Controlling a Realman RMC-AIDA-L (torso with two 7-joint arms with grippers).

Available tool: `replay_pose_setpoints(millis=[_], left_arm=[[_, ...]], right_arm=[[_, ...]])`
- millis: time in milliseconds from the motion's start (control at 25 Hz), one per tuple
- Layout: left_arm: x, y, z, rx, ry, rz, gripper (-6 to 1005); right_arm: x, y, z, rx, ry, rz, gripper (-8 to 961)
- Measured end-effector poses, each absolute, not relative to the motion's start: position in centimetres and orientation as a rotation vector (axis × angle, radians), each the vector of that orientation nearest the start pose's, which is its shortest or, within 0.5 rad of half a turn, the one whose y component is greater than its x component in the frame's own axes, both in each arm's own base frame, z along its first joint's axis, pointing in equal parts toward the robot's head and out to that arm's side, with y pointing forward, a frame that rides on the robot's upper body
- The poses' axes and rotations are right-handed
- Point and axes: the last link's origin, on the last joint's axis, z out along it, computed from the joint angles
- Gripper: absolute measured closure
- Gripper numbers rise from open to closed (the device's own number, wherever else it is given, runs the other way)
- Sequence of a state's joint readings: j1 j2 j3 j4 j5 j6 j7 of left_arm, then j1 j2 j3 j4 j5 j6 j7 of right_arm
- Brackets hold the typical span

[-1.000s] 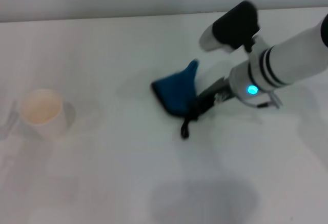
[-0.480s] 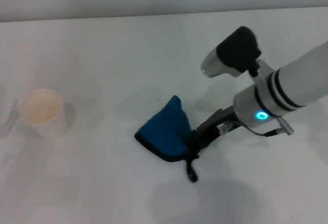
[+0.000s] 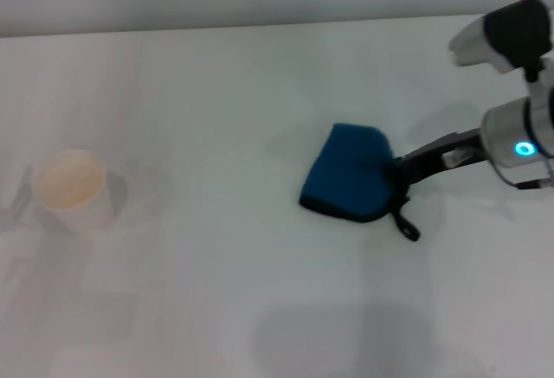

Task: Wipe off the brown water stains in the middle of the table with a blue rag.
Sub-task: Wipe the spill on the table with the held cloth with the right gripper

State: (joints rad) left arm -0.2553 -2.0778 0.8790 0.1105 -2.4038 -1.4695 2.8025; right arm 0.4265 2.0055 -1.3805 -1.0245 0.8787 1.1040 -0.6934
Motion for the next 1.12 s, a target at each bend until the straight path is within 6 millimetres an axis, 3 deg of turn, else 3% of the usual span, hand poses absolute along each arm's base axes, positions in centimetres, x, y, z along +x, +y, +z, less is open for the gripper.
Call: replay_pose_setpoints(millis=[240, 1120], left_arm=[[-35.8, 26.2, 2.2, -1.622, -0.421, -0.791, 108], [-35.7, 26.4, 2.1, -1.624, -0.418, -0.794, 106]], right_arm=[[29.9, 35.0, -0.1, -2.326, 1.294, -0.088, 820], [30.4, 34.5, 0.1, -2.336, 1.300, -0.087, 788]])
